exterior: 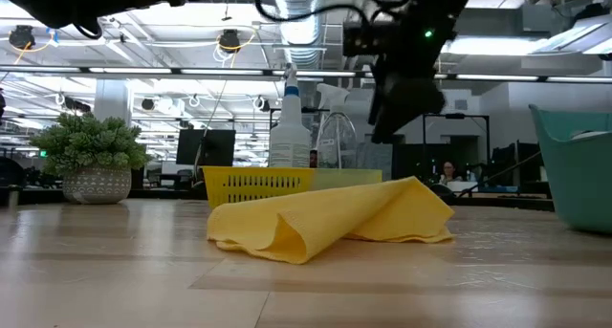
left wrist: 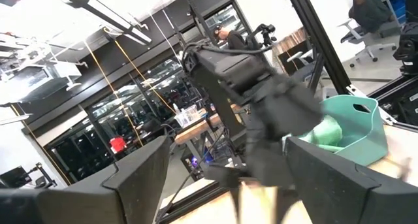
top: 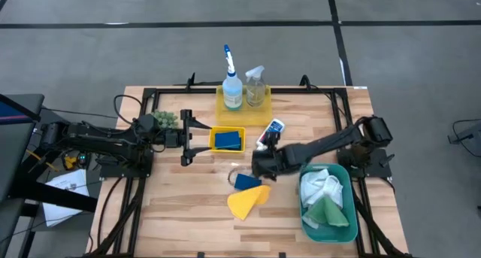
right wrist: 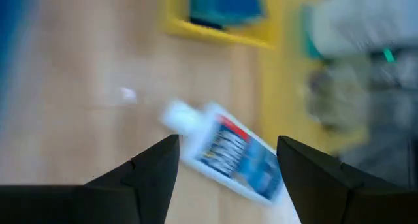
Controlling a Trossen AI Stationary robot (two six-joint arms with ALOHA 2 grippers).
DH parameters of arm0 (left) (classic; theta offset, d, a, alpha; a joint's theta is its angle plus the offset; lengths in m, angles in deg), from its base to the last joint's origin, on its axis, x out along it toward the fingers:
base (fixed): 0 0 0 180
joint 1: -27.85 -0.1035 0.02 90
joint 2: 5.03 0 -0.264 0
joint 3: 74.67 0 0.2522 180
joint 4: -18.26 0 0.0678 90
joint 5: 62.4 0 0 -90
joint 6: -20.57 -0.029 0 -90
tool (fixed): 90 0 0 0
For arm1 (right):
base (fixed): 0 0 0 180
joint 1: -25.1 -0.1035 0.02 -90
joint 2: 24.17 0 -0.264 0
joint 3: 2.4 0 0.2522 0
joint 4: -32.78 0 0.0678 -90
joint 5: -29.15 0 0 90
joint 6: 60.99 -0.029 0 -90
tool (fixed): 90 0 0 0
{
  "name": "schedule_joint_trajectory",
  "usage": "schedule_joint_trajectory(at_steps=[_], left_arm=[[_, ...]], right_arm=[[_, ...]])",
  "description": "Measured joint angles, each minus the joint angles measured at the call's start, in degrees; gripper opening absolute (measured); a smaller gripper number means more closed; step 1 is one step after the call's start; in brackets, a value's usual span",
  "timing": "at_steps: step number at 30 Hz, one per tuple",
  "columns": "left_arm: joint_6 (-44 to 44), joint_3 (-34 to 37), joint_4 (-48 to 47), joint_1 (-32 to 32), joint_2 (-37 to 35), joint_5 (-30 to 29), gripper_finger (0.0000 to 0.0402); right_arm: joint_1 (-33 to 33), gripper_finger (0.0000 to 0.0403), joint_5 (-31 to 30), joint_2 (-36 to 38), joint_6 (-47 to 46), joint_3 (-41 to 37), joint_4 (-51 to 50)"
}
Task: Pick & Place Kitchen Items
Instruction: Put the plastic restorer bottle into the top yellow bin
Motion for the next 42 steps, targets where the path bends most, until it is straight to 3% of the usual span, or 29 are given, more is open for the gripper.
schedule_joint_trajectory(at_steps=[15, 42], left_arm=[[0.0, 0.0, 0.0, 0.0, 0.0, 0.0, 0.0298], [0.0, 0.0, 0.0, 0.0, 0.0, 0.0, 0.0298]], right_arm=[[14.2, 0.0248, -2.2, 0.2, -9.1, -9.3, 5.4], [15.4, 0.0248, 5.8, 0.2, -9.6, -9.3, 10.4]])
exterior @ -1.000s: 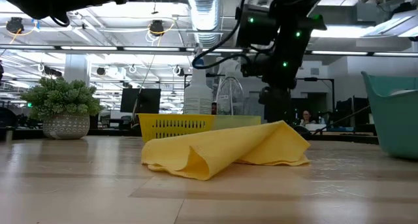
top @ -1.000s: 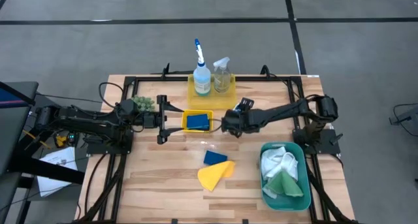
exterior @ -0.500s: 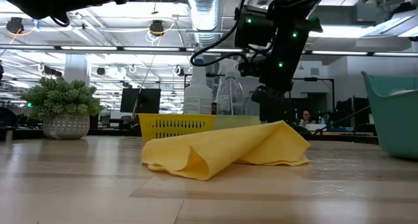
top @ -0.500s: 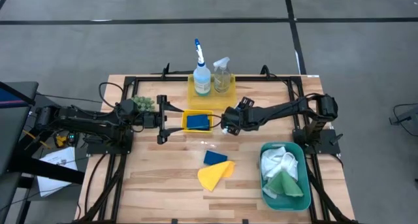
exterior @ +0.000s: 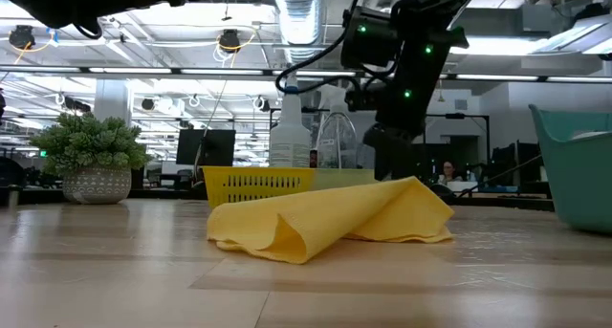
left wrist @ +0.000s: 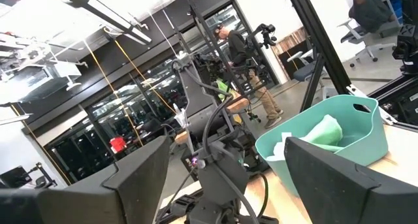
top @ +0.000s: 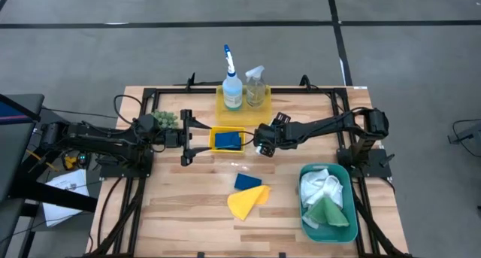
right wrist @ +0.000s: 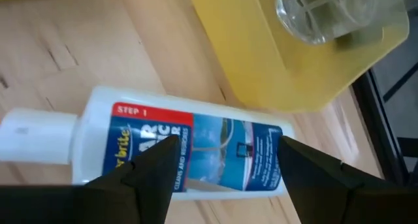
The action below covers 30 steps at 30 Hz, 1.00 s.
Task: Pick & Place Kitchen Items
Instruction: Put the plastic restorer bottle into the top yellow bin
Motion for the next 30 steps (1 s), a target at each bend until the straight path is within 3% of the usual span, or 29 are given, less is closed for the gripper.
schedule_joint_trajectory(at_steps=[9, 30], left_arm=[[0.0, 0.0, 0.0, 0.0, 0.0, 0.0, 0.0298], [0.0, 0.0, 0.0, 0.0, 0.0, 0.0, 0.0298]], right_arm=[[0.0, 0.0248, 4.4, 0.0, 0.1, 0.0, 0.4], [-0.2, 0.0248, 4.9, -0.6, -2.3, 0.0, -1.0]])
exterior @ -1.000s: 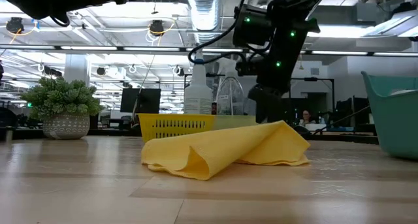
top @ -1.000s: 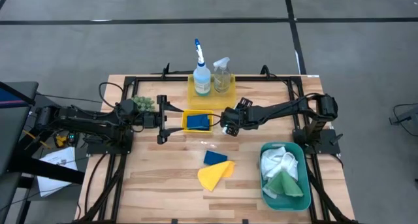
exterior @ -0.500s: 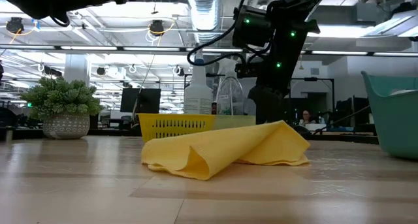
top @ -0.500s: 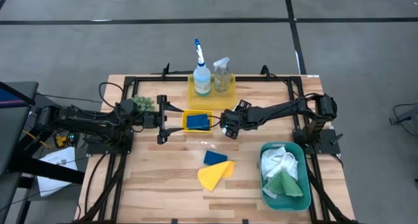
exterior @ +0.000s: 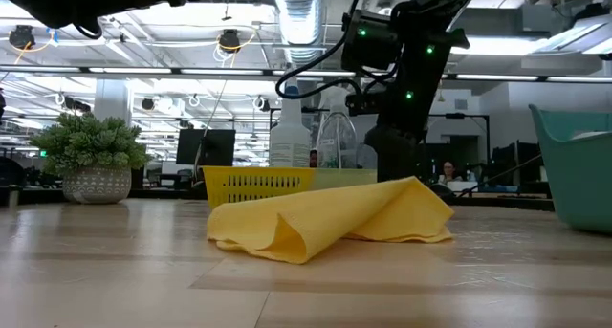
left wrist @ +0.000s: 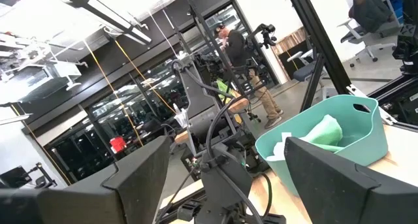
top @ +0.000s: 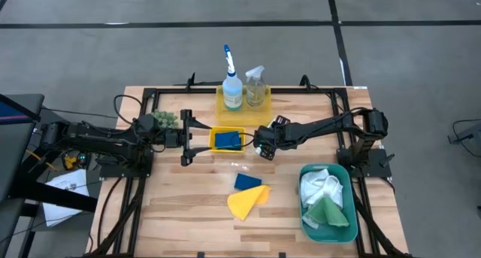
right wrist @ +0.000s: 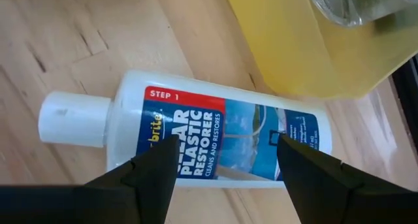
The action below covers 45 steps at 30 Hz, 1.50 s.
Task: Pick & Place Kitchen Items
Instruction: Put the plastic restorer bottle into the top yellow bin
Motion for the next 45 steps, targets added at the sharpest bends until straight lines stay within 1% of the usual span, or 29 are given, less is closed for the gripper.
schedule_joint_trajectory(at_steps=[6, 10, 14, 19, 24, 28, 31, 35, 37, 42, 45], left_arm=[[0.0, 0.0, 0.0, 0.0, 0.0, 0.0, 0.0298], [0.0, 0.0, 0.0, 0.0, 0.0, 0.0, 0.0298], [0.0, 0.0, 0.0, 0.0, 0.0, 0.0, 0.0298], [0.0, 0.0, 0.0, 0.0, 0.0, 0.0, 0.0298], [0.0, 0.0, 0.0, 0.0, 0.0, 0.0, 0.0298], [0.0, 0.0, 0.0, 0.0, 0.0, 0.0, 0.0298], [0.0, 0.0, 0.0, 0.0, 0.0, 0.0, 0.0298], [0.0, 0.0, 0.0, 0.0, 0.0, 0.0, 0.0298], [0.0, 0.0, 0.0, 0.0, 0.0, 0.0, 0.0298], [0.0, 0.0, 0.0, 0.0, 0.0, 0.0, 0.0298], [0.0, 0.0, 0.0, 0.0, 0.0, 0.0, 0.0298]], right_arm=[[-0.1, 0.0248, 2.5, 0.0, -0.2, 0.0, 0.0], [-0.9, 0.0248, 2.8, 0.0, -0.2, 0.0, 0.0], [-1.6, 0.0248, 5.7, 0.0, -0.2, 0.0, 0.0], [-2.9, 0.0248, 7.1, 0.0, -0.1, 0.0, -0.2], [-3.7, 0.0248, 7.0, 0.3, 0.7, 0.0, -0.2], [-3.1, 0.0248, 2.9, 0.7, 0.7, 0.0, 1.4], [-0.9, 0.0248, 2.1, 0.6, -0.5, 0.0, 2.0], [1.9, 0.0248, 1.9, 0.1, -1.5, -0.3, 2.2], [2.7, 0.0248, 2.0, 0.2, -1.6, -1.6, 4.9], [3.8, 0.0248, 2.2, 0.4, -1.8, -3.2, 6.3], [3.3, 0.0248, 3.6, 0.4, -1.8, -3.4, 6.4]])
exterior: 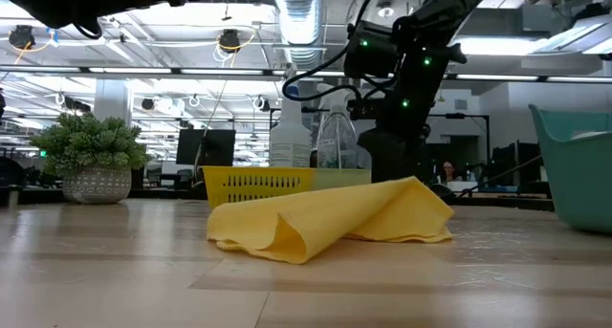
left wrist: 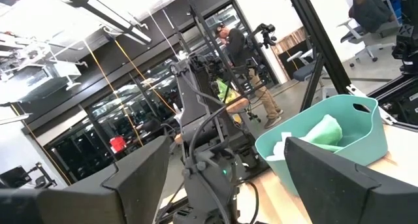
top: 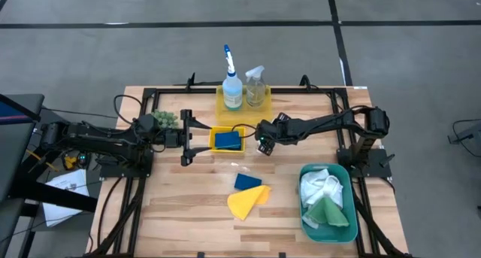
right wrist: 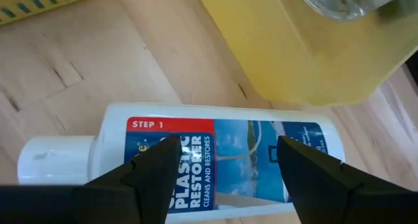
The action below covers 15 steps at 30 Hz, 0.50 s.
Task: Pick & Place Kitchen Items
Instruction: Put the plastic restorer bottle into the top yellow bin
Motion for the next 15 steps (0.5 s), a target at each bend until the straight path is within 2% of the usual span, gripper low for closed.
schedule_joint_trajectory(at_steps=[15], left_arm=[[0.0, 0.0, 0.0, 0.0, 0.0, 0.0, 0.0298]], right_arm=[[-4.5, 0.0248, 6.6, -0.1, -1.8, 1.5, -3.8]])
